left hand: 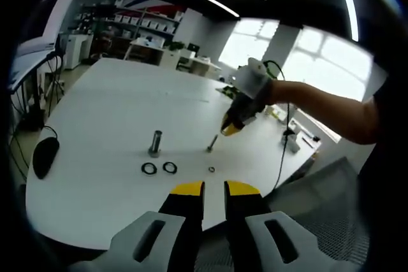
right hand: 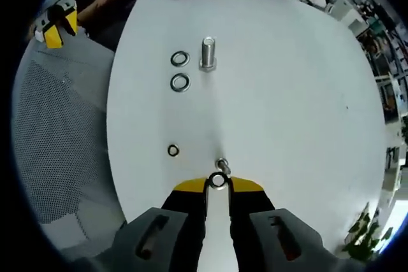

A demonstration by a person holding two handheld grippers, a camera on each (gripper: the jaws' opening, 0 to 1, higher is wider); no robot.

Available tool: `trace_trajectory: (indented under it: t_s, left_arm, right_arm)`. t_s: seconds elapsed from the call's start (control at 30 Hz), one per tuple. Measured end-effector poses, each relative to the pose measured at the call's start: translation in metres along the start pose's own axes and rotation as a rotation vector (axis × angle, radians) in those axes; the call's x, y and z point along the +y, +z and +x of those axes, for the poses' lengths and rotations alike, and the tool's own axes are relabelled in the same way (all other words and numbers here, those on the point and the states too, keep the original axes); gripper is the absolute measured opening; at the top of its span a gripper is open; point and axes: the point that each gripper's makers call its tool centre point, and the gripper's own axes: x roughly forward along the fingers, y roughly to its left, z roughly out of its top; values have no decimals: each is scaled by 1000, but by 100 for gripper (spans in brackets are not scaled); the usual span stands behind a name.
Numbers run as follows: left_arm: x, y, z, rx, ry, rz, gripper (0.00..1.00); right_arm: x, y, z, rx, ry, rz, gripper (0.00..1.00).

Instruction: Place the washer onto the threaded stud by aligning its center hole with the stud, sliding it down to the base, and recovering from edge contact or off-axis alignment until the washer reaches the visible bottom stop.

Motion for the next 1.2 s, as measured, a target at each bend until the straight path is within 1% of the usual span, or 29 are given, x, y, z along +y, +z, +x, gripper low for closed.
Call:
trace_trajectory:
  t_s: [0.1,0.13,0.23,0.4,0.5,0.57,0.87,1.2]
  left_arm:
    - [0,0,0,2,0,-1,10]
    - [0,0,0,2,1,-1,10]
    - [0,0,0,2,3,-3,10]
    - [1,-1,0,4,4,-5,10]
    - [1,-2,0,9,4,-6,10]
    - [1,-2,0,10,3,-5,10]
    - [1,-2,0,10,3,-7,10]
    - [1,-3,1,17,5,-10,10]
  right_arm:
    - [-1,0,4,9,-5,-19,13]
    - [-5,0,6,13,-22,-30,13]
    - [-6,2,9,11,-24,-50,13]
    - [-8,3,14,7,-22,-45,13]
    - [-7,-1,18,29,-5,-26,13]
    - [-8,-2,19,34,-8,-24,13]
    - [-6,-6,31,36,12,-11,13]
    - [-4,-7,48,44,26,-5,13]
